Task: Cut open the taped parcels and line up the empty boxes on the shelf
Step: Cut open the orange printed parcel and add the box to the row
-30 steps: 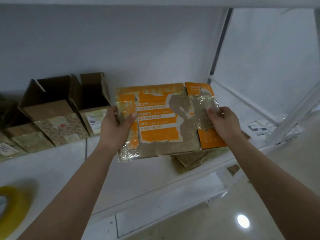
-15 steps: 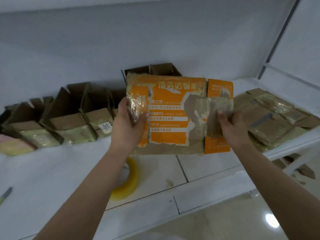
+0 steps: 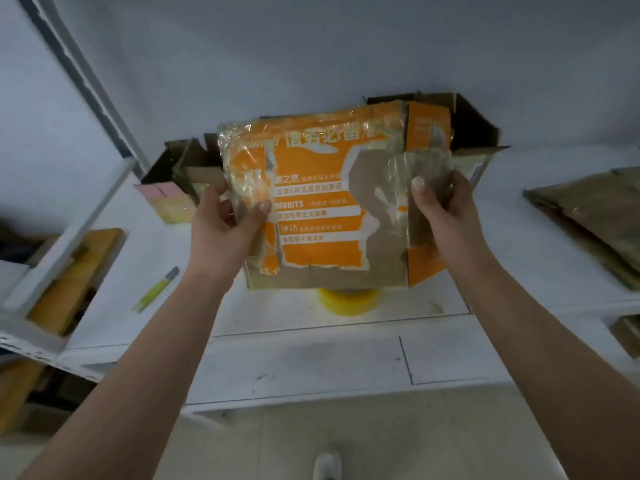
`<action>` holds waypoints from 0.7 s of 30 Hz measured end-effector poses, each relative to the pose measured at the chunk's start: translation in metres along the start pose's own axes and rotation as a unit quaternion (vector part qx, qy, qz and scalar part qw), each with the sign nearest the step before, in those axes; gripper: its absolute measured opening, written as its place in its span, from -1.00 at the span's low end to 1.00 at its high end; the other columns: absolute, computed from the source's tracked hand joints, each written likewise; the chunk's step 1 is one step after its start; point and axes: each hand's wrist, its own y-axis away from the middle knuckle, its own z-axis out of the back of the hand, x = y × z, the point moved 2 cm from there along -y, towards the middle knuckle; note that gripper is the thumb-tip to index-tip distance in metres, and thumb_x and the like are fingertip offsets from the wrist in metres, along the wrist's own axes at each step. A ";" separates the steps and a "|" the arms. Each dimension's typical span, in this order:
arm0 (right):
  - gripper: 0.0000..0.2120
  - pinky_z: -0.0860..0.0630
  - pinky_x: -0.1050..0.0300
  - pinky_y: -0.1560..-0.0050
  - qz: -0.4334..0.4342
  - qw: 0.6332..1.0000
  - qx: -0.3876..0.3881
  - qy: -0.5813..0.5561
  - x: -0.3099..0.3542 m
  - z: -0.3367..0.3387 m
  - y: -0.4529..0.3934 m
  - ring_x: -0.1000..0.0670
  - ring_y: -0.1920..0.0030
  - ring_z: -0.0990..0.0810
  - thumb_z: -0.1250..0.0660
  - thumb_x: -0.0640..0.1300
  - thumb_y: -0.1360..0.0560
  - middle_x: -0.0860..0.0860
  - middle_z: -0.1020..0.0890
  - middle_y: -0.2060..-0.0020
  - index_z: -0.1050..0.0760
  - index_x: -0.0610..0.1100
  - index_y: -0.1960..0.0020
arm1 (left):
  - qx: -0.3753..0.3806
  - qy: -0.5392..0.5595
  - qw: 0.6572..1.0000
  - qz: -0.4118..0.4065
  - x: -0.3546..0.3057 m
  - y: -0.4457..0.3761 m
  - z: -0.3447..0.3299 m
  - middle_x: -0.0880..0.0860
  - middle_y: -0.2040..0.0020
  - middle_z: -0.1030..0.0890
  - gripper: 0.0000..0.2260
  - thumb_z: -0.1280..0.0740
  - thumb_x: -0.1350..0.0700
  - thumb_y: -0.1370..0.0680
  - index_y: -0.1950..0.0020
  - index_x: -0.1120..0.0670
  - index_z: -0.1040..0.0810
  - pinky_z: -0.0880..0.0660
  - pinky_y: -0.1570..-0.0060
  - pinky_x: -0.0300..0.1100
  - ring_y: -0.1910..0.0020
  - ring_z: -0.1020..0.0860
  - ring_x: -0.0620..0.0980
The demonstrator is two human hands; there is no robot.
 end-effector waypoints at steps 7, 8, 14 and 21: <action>-0.32 -0.47 0.52 0.01 0.022 0.998 0.040 0.047 0.026 -0.045 0.023 0.46 -0.04 -0.47 -0.46 0.10 -0.38 0.23 -0.51 -0.16 -0.28 -0.02 -0.41 | 0.059 0.043 0.997 -0.019 0.018 -0.030 0.053 0.02 -0.18 -0.62 -0.45 -0.53 0.01 -0.43 -0.34 0.07 -0.41 -0.61 -0.02 -0.08 -0.13 -0.63 -0.02; -0.39 -0.47 0.52 0.04 0.019 0.998 0.042 0.048 0.031 -0.053 0.022 0.47 -0.01 -0.49 -0.46 0.05 -0.40 0.25 -0.52 -0.13 -0.30 0.01 -0.36 | 0.065 0.051 0.996 -0.026 0.019 -0.038 0.059 0.00 -0.17 -0.62 -0.43 -0.55 -0.04 -0.38 -0.30 0.03 -0.41 -0.60 -0.02 -0.09 -0.14 -0.62 -0.03; -0.03 -0.50 -0.01 -0.30 0.010 0.999 0.042 0.015 0.030 -0.132 0.011 0.03 -0.31 -0.52 -0.58 0.24 -0.20 0.03 -0.54 -0.32 -0.27 0.01 -0.49 | 0.083 0.173 0.981 0.025 0.034 -0.091 0.117 -0.02 -0.03 -0.60 -0.73 -0.38 -0.03 -0.54 -0.15 0.03 -0.43 -0.53 0.09 -0.16 0.02 -0.59 -0.05; 0.04 -0.61 0.17 0.11 -0.047 0.986 0.005 -0.159 0.004 -0.203 0.026 0.04 -0.04 -0.69 -0.61 0.38 0.02 0.11 -0.71 -0.02 -0.40 0.02 -0.35 | 0.144 0.210 0.960 0.119 0.059 -0.117 0.143 -0.06 0.00 -0.63 -0.73 -0.12 -0.12 -0.66 -0.20 -0.01 -0.49 -0.52 0.06 -0.02 -0.02 -0.60 -0.03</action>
